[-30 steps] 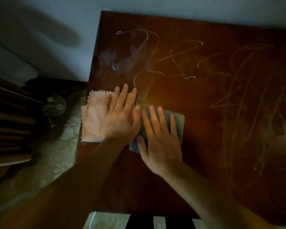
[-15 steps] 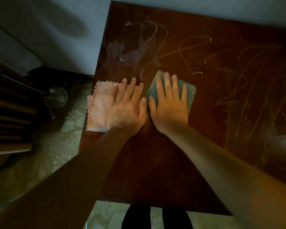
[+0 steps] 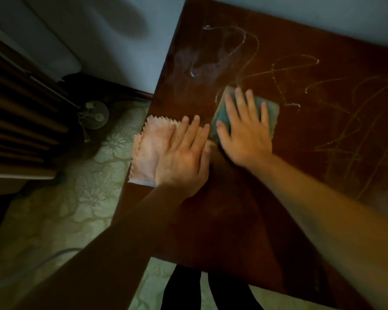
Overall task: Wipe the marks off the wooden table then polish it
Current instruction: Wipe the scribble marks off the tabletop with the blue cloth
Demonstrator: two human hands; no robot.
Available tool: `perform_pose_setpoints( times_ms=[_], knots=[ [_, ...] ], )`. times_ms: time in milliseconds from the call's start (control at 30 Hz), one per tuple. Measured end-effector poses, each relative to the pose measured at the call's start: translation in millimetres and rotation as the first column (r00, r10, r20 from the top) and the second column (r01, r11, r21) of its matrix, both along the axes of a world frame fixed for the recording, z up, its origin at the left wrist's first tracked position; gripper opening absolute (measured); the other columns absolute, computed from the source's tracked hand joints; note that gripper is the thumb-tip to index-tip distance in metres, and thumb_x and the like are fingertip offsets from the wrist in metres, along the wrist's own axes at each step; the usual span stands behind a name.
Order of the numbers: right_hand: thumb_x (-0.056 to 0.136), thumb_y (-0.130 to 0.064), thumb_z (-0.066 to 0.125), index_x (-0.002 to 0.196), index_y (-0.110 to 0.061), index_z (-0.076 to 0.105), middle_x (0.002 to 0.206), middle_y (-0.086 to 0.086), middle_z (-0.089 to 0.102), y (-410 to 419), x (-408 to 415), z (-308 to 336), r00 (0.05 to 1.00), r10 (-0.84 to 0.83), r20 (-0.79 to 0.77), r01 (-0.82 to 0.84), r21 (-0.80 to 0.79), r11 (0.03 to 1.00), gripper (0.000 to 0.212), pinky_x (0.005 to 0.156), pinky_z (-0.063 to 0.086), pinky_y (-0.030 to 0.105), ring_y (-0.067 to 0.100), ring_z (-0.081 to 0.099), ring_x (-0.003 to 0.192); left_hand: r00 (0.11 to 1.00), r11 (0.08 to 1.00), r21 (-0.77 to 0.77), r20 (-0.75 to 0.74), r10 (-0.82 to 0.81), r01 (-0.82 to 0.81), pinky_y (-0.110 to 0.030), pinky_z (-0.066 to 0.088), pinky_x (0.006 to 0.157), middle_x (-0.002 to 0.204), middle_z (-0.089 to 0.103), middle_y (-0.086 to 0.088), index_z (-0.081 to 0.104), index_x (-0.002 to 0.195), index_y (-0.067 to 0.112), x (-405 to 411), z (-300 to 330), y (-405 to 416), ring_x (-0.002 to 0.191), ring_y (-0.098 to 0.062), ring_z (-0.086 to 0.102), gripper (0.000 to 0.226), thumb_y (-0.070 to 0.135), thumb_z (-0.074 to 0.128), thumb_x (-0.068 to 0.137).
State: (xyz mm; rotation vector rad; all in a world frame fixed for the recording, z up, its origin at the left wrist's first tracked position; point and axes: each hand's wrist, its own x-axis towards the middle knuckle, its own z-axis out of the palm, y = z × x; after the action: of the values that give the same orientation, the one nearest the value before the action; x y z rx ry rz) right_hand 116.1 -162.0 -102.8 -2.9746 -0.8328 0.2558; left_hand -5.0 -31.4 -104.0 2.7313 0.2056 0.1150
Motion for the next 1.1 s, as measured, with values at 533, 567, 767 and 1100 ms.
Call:
perform_pose_setpoints(
  times_ms=[533,567,767,1100],
  knots=[
    [0.103,-0.055,0.017,0.163,-0.018,0.008,0.172,0.007,0.003,53.5,3.4,1.2,0.971,0.238,-0.026,-0.238,0.013,0.971,0.071,0.127,-0.001,0.053,0.026,-0.002,0.158,0.959,0.876,-0.397,-0.044,0.281,-0.275,-0.031,0.028,0.115,0.161,0.024,-0.011,0.043,0.145,0.015,-82.9,25.0,-15.7,0.145,-0.017,0.028,0.051,0.035,0.044,0.098],
    [0.103,-0.055,0.015,0.163,-0.018,0.004,0.172,0.006,0.000,66.0,17.9,1.0,0.980,0.196,-0.035,-0.196,0.003,0.981,0.071,0.127,-0.003,0.053,0.026,-0.005,0.158,0.949,0.881,-0.367,-0.017,0.314,-0.298,-0.038,0.034,0.111,0.159,0.027,-0.013,0.047,0.141,0.015,-71.4,26.4,-13.2,0.142,-0.020,0.032,0.048,0.031,0.046,0.096],
    [0.104,-0.050,0.015,0.163,-0.012,0.007,0.171,0.014,0.004,75.4,-10.8,-1.0,0.990,0.140,0.012,-0.140,0.025,0.990,0.070,0.126,0.002,0.056,0.031,0.000,0.158,0.848,0.845,-0.077,-0.064,0.526,-0.530,-0.041,0.019,0.115,0.151,0.039,-0.009,0.047,0.139,0.016,1.1,18.0,35.4,0.140,-0.023,0.036,0.042,0.033,0.036,0.102],
    [0.101,-0.060,0.019,0.164,-0.028,0.006,0.172,0.003,0.000,63.9,20.7,9.2,0.813,0.578,-0.068,-0.580,-0.004,0.815,0.071,0.126,0.000,0.049,0.024,-0.003,0.158,0.690,0.642,-0.271,-0.140,0.710,-0.717,-0.042,0.051,0.078,0.094,0.065,0.003,0.057,0.114,0.030,12.9,10.9,48.5,0.084,-0.024,0.062,0.042,0.051,0.025,0.098]
  ],
)
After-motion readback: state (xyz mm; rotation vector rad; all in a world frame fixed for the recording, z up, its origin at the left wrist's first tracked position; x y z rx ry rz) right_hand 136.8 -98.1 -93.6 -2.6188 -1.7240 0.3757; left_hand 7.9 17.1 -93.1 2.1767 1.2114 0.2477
